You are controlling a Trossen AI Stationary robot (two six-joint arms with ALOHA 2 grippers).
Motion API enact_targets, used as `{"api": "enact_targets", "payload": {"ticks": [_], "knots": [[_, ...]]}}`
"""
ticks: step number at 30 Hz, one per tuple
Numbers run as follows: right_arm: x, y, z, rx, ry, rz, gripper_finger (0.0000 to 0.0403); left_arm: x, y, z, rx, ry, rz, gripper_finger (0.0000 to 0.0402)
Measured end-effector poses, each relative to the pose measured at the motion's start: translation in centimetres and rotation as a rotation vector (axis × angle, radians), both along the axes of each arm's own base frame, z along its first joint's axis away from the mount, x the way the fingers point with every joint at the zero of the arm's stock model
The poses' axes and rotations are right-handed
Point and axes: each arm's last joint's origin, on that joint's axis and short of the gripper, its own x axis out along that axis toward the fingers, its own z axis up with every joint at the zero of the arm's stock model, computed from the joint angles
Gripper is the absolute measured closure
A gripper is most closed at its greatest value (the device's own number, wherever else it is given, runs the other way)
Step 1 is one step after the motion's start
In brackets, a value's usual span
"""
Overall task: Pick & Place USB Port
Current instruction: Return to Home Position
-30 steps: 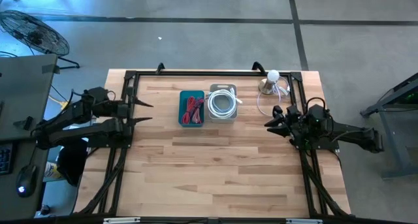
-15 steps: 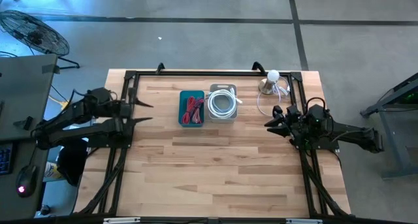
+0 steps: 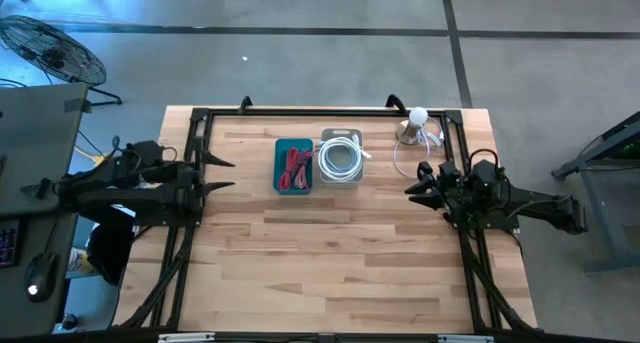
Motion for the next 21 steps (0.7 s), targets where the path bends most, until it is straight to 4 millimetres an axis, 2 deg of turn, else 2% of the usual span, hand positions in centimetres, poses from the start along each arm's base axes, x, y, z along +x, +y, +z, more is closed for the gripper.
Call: {"api": "enact_targets", "payload": {"ticks": [8, 21], "knots": [[0.0, 0.0, 0.0, 0.000, 0.000, 0.000, 0.0293, 0.6, -0.1, -4.0, 0.012, -0.097, -0.019, 0.0197], [0.0, 0.0, 0.0, 0.000, 0.000, 0.000, 0.0293, 2.2, 0.0, -7.9, -0.007, -0.149, -0.047, 0.0197]]}}
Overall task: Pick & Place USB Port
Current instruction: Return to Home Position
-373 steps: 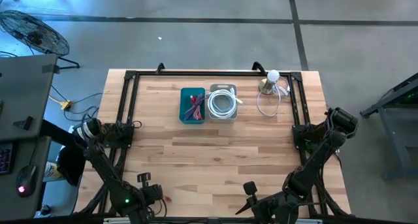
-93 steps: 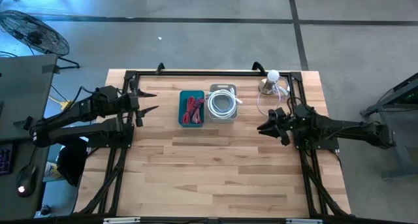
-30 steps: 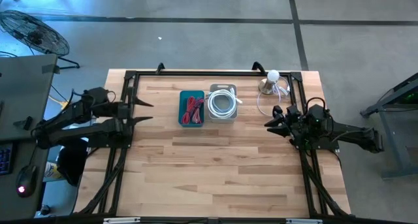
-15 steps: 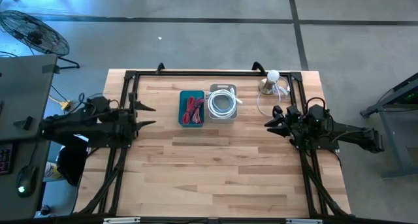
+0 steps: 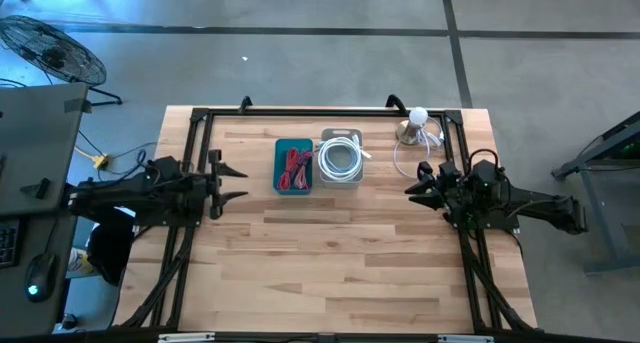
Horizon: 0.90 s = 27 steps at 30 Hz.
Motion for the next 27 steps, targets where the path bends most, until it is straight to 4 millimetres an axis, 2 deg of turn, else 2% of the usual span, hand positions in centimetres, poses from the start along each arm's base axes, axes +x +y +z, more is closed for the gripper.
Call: {"api": "enact_targets", "payload": {"ticks": [13, 27], "knots": [[0.0, 0.0, 0.0, 0.000, 0.000, 0.001, 0.0293, 1.2, 0.2, -3.6, -0.030, -0.031, 0.021, 0.0197], [0.0, 0.0, 0.0, 0.000, 0.000, 0.001, 0.0293, 1.3, 0.3, -4.5, -0.047, 0.032, 0.051, 0.0197]]}}
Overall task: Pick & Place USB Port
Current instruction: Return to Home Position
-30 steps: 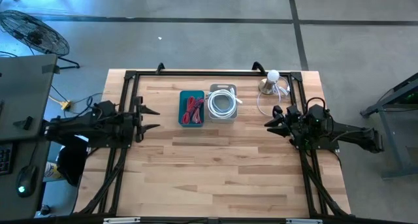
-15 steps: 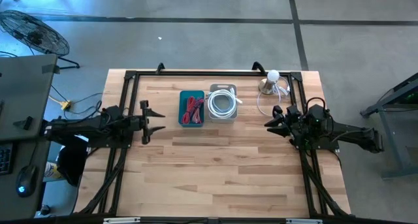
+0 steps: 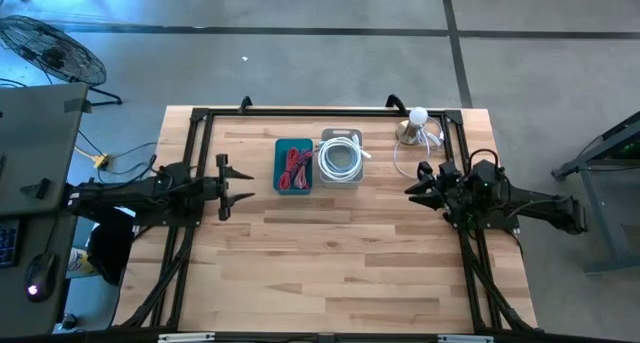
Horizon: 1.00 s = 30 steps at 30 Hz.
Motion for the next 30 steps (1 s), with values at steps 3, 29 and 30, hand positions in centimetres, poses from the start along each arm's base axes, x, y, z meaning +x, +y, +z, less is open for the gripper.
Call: {"api": "enact_targets", "payload": {"ticks": [3, 29, 30], "knots": [[0.00, 0.00, 0.00, 0.000, 0.000, 0.000, 0.0293, 0.01, 0.00, -0.33, -0.003, 0.033, 0.000, 0.0197], [0.00, 0.00, 0.00, 0.000, 0.000, 0.000, 0.0293, 0.02, -0.17, -0.67, -0.004, 0.065, -0.061, 0.0197], [0.00, 0.00, 0.00, 0.000, 0.000, -0.001, 0.0293, 0.02, -0.16, -0.67, 0.002, 0.065, -0.057, 0.0197]]}}
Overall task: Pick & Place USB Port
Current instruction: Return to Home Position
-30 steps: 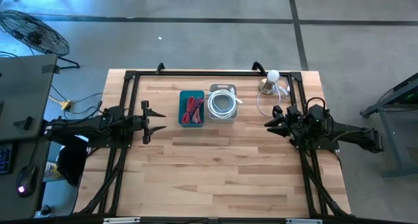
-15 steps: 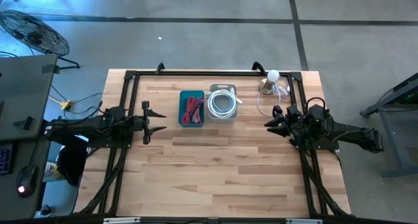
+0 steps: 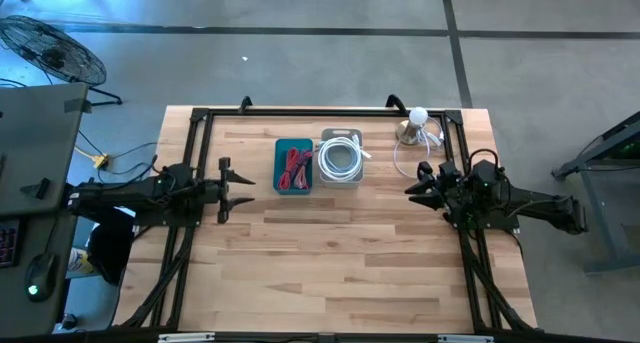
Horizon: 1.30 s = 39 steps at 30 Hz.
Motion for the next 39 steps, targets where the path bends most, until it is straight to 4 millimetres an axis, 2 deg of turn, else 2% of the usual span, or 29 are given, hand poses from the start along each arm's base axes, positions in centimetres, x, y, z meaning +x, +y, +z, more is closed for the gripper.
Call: {"api": "enact_targets", "payload": {"ticks": [5, 8, 11, 15, 17, 22, 39], "knots": [[0.00, 0.00, 0.00, 0.000, 0.000, 0.001, 0.0293, 0.00, -0.03, 0.00, 0.062, -0.001, -0.012, 0.0199], [0.00, 0.00, 0.00, 0.000, 0.000, 0.000, 0.0293, 0.00, -0.05, 0.00, 0.066, -0.002, -0.018, 0.0222], [0.00, 0.00, 0.00, 0.000, 0.000, 0.000, 0.0293, 0.00, -0.04, 0.00, 0.092, -0.003, -0.016, 0.0272], [0.00, 0.00, -0.01, 0.000, 0.000, 0.000, 0.0293, 0.00, 0.01, 0.00, 0.123, -0.002, -0.001, 0.0369], [0.00, 0.00, 0.00, 0.000, 0.000, 0.000, 0.0293, 0.00, 0.04, 0.00, 0.121, -0.001, 0.011, 0.0391], [0.00, 0.00, 0.00, 0.000, 0.000, 0.000, 0.0293, 0.00, 0.05, -0.01, 0.128, 0.000, 0.015, 0.0379], [0.00, 0.02, -0.01, 0.000, 0.001, 0.006, 0.0293, 0.00, 0.05, -0.03, 0.126, 0.003, 0.014, 0.0377]]}}
